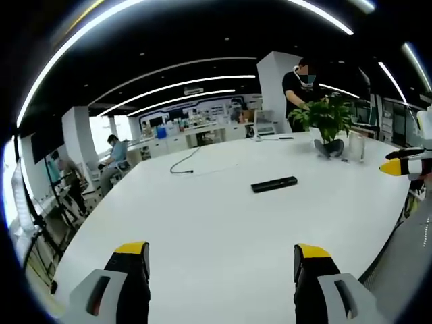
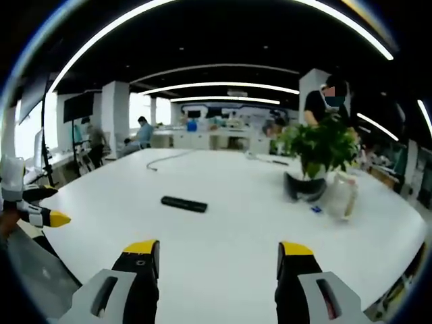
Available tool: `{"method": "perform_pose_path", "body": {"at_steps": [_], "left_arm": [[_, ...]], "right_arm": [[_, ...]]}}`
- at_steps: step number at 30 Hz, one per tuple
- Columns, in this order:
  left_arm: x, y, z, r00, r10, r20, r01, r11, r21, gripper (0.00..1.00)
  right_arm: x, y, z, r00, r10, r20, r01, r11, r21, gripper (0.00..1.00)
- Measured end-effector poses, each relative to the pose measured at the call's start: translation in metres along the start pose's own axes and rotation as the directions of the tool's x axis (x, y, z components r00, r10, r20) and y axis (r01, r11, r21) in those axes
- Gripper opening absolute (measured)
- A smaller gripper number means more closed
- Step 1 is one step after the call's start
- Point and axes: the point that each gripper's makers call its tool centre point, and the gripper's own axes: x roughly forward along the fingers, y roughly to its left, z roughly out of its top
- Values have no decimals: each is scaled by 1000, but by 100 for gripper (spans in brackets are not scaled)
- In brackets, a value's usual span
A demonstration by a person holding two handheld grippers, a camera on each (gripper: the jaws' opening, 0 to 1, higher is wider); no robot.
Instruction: Press the specified remote control buttons in sequence, fully releasing each button before pressing the next.
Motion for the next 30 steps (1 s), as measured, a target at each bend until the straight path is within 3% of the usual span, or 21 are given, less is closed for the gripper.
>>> {"method": "perform_pose_path", "body": {"at_steps": [30], "left_arm": [[2,-1,-4,1000,3,-29,-2,1000,18,91]], "right_arm": [[2,3,-4,1000,7,-24,-8,999,-32,67]]}}
